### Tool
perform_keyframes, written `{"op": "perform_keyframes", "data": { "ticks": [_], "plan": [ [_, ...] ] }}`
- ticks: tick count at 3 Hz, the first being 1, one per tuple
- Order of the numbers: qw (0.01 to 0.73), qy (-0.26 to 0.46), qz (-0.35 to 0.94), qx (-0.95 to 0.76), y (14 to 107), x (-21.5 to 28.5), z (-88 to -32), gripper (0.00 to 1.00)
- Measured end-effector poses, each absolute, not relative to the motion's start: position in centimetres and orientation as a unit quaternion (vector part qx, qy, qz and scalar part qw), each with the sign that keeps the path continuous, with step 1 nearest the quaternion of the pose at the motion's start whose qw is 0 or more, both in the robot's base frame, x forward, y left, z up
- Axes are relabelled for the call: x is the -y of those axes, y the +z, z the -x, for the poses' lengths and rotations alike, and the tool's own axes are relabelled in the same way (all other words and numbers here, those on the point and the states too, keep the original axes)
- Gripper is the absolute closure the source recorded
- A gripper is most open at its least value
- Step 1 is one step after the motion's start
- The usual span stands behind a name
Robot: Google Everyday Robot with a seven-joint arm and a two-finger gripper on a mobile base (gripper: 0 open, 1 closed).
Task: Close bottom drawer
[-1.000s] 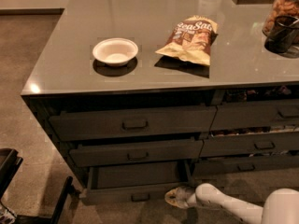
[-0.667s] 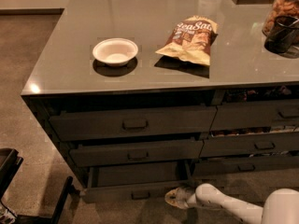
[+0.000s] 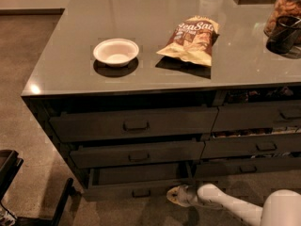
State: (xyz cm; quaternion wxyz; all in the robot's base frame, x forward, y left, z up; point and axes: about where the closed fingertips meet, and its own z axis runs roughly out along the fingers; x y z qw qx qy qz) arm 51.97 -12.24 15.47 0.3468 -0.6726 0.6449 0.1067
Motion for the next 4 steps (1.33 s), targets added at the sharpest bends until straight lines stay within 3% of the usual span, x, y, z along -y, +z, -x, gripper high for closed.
{"op": "perform_keyframes", "data": {
  "ticks": [2,4],
  "plan": [
    [0.331,0.056,0.665,-0.667,15.1,12.8,-56.7,1.0],
    [0.343,0.046,0.665,-0.662,15.2,12.7,-56.7,1.0]
  ]
}}
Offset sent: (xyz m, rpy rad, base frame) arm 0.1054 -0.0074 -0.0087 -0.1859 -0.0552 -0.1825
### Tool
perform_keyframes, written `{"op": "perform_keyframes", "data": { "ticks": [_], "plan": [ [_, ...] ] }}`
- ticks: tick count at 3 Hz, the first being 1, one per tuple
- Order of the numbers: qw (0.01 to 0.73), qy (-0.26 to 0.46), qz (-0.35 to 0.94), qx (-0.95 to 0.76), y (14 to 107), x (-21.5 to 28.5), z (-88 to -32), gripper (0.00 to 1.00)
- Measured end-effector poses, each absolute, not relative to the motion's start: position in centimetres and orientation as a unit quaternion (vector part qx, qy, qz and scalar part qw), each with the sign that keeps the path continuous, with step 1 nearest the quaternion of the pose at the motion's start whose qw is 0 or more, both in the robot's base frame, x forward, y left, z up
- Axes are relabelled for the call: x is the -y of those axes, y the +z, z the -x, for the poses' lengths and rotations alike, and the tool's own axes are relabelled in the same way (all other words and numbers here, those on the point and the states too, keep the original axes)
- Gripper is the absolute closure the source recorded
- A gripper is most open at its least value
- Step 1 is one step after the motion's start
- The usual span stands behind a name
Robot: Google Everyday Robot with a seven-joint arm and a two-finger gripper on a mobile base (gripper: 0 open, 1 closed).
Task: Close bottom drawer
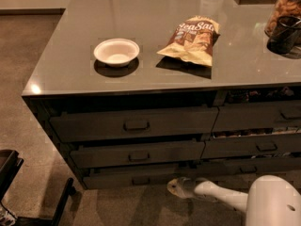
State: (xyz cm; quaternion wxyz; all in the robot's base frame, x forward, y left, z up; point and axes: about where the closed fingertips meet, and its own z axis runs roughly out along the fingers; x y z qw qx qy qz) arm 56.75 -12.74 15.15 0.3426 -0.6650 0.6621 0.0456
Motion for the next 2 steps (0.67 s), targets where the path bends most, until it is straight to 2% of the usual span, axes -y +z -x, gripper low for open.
{"op": "perform_keyframes", "data": {
  "ticks": [2],
  "plan": [
    [0.41,-0.029,0.656,-0.633,15.37,13.06,-58.16,1.0]
  ]
}}
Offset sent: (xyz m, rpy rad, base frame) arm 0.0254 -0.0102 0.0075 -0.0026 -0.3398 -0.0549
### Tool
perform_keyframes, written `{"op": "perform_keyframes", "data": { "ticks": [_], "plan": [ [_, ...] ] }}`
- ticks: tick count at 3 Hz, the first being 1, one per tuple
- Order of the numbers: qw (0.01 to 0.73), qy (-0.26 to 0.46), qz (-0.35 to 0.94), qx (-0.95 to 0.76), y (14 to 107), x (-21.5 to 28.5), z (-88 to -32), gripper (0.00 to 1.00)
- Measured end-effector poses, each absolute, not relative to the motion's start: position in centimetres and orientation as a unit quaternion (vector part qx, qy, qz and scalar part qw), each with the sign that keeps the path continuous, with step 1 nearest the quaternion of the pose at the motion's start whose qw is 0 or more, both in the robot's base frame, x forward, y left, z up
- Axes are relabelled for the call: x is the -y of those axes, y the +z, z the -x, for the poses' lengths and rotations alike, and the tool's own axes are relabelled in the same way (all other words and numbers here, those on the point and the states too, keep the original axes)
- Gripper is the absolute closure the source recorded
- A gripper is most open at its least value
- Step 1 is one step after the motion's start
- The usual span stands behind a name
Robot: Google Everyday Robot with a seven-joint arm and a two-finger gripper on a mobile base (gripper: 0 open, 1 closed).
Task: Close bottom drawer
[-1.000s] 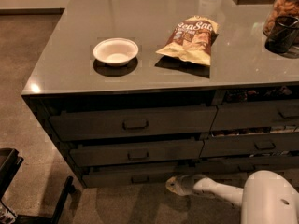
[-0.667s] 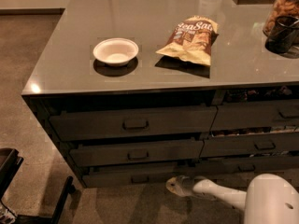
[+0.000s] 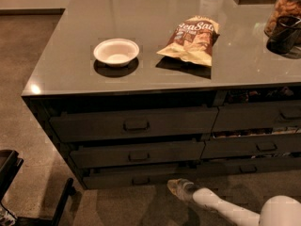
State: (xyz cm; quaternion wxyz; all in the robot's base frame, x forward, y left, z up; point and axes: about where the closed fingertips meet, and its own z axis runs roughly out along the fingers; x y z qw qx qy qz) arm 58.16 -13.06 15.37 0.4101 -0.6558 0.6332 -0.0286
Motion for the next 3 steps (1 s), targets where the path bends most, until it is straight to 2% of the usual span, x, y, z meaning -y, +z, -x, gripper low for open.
{"op": "perform_keyframes", "data": {
  "ticks": [3],
  "plan": [
    [0.451,-0.087,0.635,-0.62,16.0,12.9,-61.1,1.0]
  ]
}}
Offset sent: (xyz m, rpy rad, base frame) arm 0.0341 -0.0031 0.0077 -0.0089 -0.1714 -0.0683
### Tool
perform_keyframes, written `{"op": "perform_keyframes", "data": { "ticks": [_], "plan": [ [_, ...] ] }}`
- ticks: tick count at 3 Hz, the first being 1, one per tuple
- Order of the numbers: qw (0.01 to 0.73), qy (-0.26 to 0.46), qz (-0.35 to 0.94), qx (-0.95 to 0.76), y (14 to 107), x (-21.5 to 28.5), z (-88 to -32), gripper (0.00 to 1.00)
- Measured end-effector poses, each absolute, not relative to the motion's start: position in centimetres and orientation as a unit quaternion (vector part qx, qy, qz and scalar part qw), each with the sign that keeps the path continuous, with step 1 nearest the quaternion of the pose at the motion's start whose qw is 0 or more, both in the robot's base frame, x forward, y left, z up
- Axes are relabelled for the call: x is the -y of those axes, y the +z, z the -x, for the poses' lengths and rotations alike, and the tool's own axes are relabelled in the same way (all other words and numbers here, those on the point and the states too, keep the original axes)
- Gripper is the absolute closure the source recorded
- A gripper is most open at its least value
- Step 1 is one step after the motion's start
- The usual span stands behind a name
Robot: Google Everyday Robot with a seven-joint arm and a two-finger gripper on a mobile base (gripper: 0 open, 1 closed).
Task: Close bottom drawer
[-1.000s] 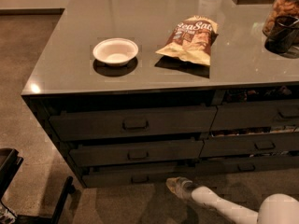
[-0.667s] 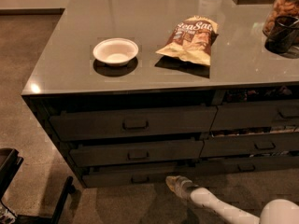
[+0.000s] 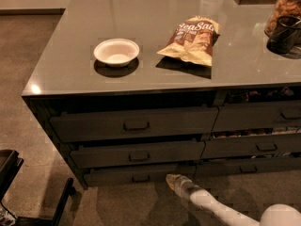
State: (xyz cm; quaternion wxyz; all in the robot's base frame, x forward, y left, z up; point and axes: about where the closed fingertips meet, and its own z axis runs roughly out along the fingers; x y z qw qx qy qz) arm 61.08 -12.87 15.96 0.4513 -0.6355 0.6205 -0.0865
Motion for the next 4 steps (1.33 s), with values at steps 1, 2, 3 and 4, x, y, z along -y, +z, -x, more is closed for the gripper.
{"op": "perform_keyframes", "data": {
  "ticks": [1,2,3,4],
  "plan": [
    [0.456,-0.089,0.633,-0.62,15.9,12.7,-61.9,0.88],
    [0.456,-0.089,0.633,-0.62,15.9,12.7,-61.9,1.0],
    [0.431,-0.07,0.647,-0.625,15.9,12.8,-60.8,1.0],
    [0.394,-0.047,0.651,-0.647,19.2,12.0,-60.6,1.0]
  ]
}}
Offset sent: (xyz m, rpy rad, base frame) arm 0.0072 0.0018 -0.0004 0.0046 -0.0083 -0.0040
